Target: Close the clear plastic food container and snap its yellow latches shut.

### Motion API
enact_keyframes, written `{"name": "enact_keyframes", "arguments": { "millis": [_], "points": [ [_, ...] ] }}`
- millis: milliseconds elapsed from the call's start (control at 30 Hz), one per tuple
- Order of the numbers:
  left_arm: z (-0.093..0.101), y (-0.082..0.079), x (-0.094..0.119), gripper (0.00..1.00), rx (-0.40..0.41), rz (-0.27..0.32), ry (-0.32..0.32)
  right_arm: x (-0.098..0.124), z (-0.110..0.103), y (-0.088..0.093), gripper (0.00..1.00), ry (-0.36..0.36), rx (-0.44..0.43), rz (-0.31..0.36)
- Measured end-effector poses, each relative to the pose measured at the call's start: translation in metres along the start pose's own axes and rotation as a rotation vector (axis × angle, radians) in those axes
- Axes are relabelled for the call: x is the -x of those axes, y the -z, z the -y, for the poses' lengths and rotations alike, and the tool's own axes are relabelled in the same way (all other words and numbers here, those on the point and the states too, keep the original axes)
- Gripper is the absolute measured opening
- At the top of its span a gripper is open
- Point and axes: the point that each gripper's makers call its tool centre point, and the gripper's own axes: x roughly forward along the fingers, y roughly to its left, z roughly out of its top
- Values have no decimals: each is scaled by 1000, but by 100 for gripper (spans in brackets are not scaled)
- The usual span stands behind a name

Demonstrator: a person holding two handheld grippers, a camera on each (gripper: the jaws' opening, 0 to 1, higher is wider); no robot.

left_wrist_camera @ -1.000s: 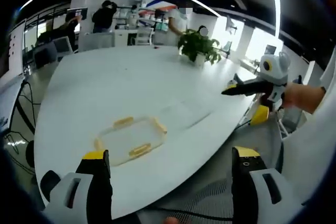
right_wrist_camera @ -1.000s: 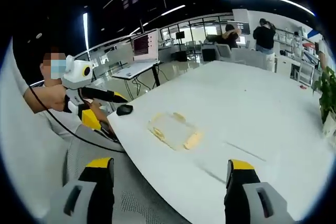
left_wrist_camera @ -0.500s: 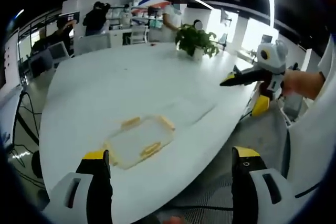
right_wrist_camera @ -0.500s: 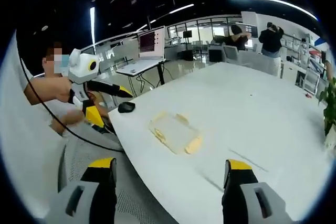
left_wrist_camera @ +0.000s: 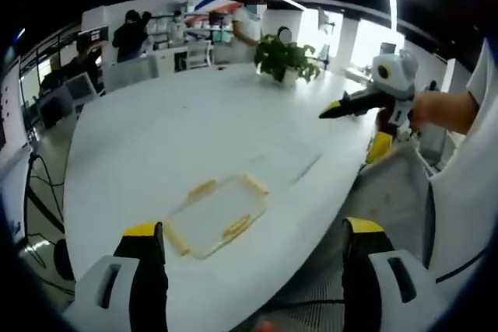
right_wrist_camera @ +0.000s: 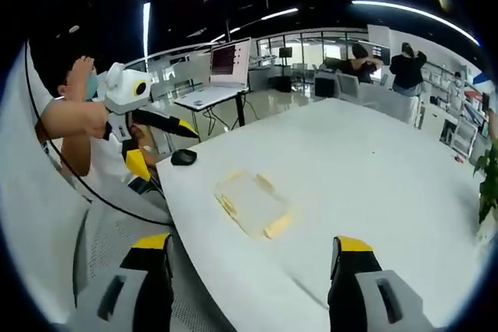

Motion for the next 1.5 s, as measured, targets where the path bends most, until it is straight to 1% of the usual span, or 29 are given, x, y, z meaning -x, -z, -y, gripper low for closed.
{"name": "enact_keyframes", "arguments": {
  "millis": [133, 233, 300, 433, 500, 600, 667, 733, 867, 1000, 1067, 1100, 1200, 1367, 1433, 1500],
  "points": [
    [-3, 0, 0, 94, -24, -6, 6, -1, 3, -3, 82, -1, 19, -1],
    [-6, -1, 0, 95, -46, -3, 4, -5, 5, -3, 83, -4, 15, -6],
    [-6, 1, -1, 94, -63, -10, 18, -9, 3, -3, 82, -9, 40, -15],
    [-9, 4, -2, 93, -97, -29, 35, -16, 0, -3, 82, -30, 65, -28],
    [-10, 5, -3, 93, -109, -35, 40, -19, -3, -5, 82, -43, 90, -30],
    [-12, 7, -5, 92, -122, -48, 53, -23, -4, -8, 84, -58, 100, -34],
    [-13, 7, -6, 92, -130, -51, 63, -25, -4, -9, 82, -59, 125, -34],
    [-14, 7, -7, 91, -148, -58, 68, -27, -5, -8, 81, -66, 150, -50],
    [-15, 7, -9, 90, -185, -65, 84, -29, -2, -9, 80, -72, 159, -55],
    [-21, 8, -12, 90, -196, -72, 93, -32, 0, -8, 76, -76, 183, -68],
    [-24, 10, -14, 89, -201, -80, 98, -34, -1, -10, 75, -90, 166, -57],
    [-26, 11, -15, 89, -210, -87, 98, -36, 0, -9, 75, -90, 164, -66],
    [-32, 14, -18, 89, -228, -100, 100, -39, 0, -8, 73, -88, 196, -74],
    [-41, 15, -22, 86, -248, -116, 104, -45, -1, -8, 70, -109, 211, -83],
    [-43, 17, -23, 84, -273, -120, 111, -46, -1, -7, 68, -116, 231, -95],
    [-47, 19, -24, 85, -281, -129, 111, -48, 0, -7, 69, -120, 230, -98]
  ]
}}
